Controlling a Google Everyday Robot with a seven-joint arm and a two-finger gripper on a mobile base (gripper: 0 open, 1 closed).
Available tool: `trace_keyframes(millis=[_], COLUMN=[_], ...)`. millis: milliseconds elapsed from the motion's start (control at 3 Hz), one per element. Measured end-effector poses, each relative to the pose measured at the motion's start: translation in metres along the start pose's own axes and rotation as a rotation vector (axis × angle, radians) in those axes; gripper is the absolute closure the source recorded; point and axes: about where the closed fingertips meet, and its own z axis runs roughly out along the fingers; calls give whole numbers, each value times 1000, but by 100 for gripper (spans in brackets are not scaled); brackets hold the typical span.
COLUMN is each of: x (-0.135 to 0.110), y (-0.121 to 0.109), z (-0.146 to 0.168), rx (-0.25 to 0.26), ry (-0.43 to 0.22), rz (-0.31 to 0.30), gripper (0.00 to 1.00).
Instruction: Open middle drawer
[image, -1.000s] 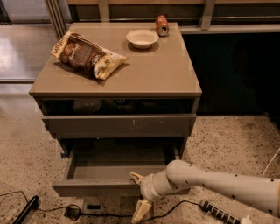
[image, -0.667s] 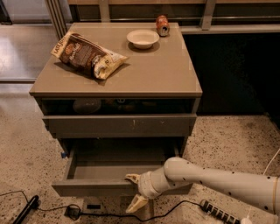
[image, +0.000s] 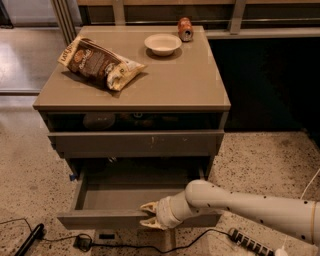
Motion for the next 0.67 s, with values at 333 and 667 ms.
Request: trace_keyframes(millis=[333, 667], x=[-3, 0], y=[5, 16], z=[3, 4], rx=[-12, -26], ry=[-1, 1], rz=[-20, -24], gripper=[100, 100])
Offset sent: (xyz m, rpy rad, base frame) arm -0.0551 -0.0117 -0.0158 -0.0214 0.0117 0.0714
